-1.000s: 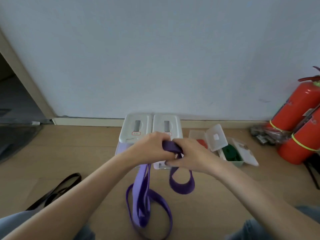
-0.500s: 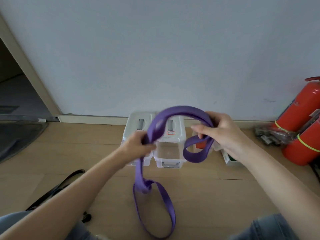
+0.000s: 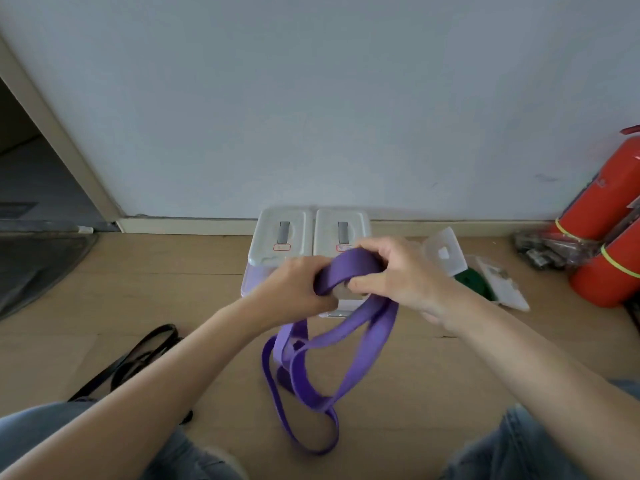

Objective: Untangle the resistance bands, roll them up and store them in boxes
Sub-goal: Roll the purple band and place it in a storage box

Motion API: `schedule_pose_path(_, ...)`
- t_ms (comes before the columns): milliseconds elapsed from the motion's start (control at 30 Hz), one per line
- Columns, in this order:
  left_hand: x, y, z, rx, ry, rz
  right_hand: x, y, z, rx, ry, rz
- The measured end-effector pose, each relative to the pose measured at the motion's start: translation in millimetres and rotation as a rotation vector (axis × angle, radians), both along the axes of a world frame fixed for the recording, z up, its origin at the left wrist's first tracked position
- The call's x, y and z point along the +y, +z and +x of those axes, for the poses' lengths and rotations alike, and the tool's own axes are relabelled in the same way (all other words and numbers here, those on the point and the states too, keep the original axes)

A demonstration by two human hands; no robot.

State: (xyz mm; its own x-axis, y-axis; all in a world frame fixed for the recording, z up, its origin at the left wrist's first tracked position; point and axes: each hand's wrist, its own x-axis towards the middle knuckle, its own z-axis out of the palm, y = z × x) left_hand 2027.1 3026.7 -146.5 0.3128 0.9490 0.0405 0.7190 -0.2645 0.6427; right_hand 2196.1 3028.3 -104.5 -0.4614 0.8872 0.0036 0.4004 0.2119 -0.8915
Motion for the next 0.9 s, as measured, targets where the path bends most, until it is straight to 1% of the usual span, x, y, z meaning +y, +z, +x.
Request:
schedule_pose_path(67,-3.3,-19.4,2.0,-0.040,-0.016,-0.117,-0.8,7.2,2.5,0.331,0.056,-0.165)
schedule_pose_path(100,-4.3,-26.4,2.0,-0.098,-0.022,-0.196,-0.3,10.2,4.8,0.433,0.067,-0.192)
schedule_pose_path(133,-4.9,-31.0,1.3,-0.140,-0.025,-0.250,1.2,11.5,7.4,0.493,0.070,-0.192)
schedule_pose_path(167,-4.6,-33.7,-0.2,-0.160,-0.031,-0.266,1.9,13.1,9.6,0.529,0.059,-0.189)
schedule_pose_path(233,-1.9,-25.6,-4.1,-0.105,-0.046,-0.222,3.5,16.8,15.4,0.579,0.011,-0.187)
schedule_pose_path(267,0.5,-16.2,-6.6,-0.075,-0.036,-0.176,5.2,18.1,19.2,0.572,-0.021,-0.182)
schedule_pose_path(300,4.2,-5.3,-10.7,-0.115,-0.001,-0.123,7.4,19.2,23.5,0.548,-0.059,-0.174)
schedule_pose_path(333,6.5,9.9,-16.0,-0.235,0.061,-0.081,11.3,19.1,29.8,0.493,-0.090,-0.166)
schedule_pose_path(367,8.2,26.5,-22.0,-0.401,0.126,-0.044,14.2,19.0,36.2,0.404,-0.105,-0.165)
schedule_pose_path(400,9.6,42.1,-28.2,-0.559,0.162,-0.002,15.3,18.8,41.7,0.289,-0.072,-0.169)
schedule_pose_path(433,8.9,55.9,-32.2,-0.660,0.162,0.031,13.3,19.2,43.4,0.173,-0.009,-0.200)
schedule_pose_path(467,7.1,65.4,-33.1,-0.680,0.143,0.042,10.5,18.7,41.4,0.073,0.057,-0.237)
schedule_pose_path(500,4.6,70.0,-30.4,-0.630,0.124,0.037,8.8,16.2,37.4,0.013,0.095,-0.274)
schedule_pose_path(533,2.5,70.1,-24.2,-0.528,0.092,0.039,7.6,13.3,31.0,0.014,0.094,-0.288)
schedule_pose_path(600,-0.6,64.7,-8.1,-0.278,0.019,0.069,3.7,9.1,16.1,0.011,0.118,-0.238)
schedule_pose_path(667,0.6,54.8,1.9,-0.126,-0.029,0.081,-1.6,7.6,2.9,-0.104,0.158,-0.093)
schedule_pose_path(733,3.5,43.9,1.0,-0.095,-0.016,0.092,-3.3,5.9,-2.9,-0.180,0.073,0.048)
schedule_pose_path(767,3.9,37.1,-1.4,-0.111,-0.004,0.092,-2.8,5.4,-3.7,-0.154,0.023,0.066)
schedule_pose_path(800,3.6,28.3,-2.2,-0.131,0.006,0.082,-3.9,8.5,-4.8,-0.073,0.000,0.043)
schedule_pose_path(833,2.5,17.4,-1.7,-0.139,0.009,0.069,-4.5,13.2,-4.8,0.054,0.002,-0.003)
schedule_pose_path(900,-1.0,-8.8,1.2,-0.098,0.005,-0.029,-3.1,23.8,-2.2,0.383,0.032,-0.099)
